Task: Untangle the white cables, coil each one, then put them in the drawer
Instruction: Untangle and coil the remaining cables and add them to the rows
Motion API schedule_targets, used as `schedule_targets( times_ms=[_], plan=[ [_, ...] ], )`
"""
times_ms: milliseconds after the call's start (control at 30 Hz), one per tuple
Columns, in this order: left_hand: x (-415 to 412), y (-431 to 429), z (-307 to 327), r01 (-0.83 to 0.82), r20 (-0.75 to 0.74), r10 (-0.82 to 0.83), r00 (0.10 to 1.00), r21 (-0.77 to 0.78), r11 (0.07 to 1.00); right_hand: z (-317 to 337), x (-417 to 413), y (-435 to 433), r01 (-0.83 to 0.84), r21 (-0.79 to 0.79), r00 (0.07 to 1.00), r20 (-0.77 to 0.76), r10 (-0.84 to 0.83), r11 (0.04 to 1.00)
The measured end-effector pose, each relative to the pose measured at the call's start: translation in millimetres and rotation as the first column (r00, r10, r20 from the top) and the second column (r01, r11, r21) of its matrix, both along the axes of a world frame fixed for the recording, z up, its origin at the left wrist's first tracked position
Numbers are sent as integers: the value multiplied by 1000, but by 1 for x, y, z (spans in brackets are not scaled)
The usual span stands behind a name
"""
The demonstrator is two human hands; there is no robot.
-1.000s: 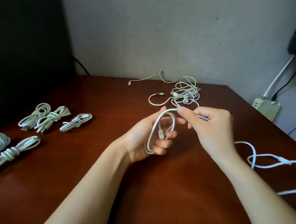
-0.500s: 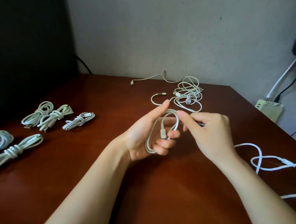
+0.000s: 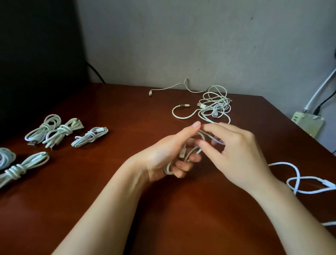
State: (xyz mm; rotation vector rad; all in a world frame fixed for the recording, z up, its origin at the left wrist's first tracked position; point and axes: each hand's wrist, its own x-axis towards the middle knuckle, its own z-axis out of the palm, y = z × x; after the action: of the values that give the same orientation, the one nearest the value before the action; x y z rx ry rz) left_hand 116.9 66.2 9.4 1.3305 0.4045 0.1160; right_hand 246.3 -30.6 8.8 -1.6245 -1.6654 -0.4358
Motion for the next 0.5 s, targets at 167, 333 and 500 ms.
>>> schedule_targets(
  times_ms=[167, 333, 500],
  plan=[
    [0, 0, 1, -29, 30, 29, 999, -21, 999, -1, -5, 2, 69, 74, 997, -39, -67, 995],
    [0, -1, 3, -26, 82, 28, 996, -25, 999, 1, -10, 2, 32, 135, 985, -170, -9, 990],
    [0, -3, 2, -26, 52, 27, 998, -12, 1000, -1, -11, 1, 29, 154, 983, -182, -1, 988]
  ],
)
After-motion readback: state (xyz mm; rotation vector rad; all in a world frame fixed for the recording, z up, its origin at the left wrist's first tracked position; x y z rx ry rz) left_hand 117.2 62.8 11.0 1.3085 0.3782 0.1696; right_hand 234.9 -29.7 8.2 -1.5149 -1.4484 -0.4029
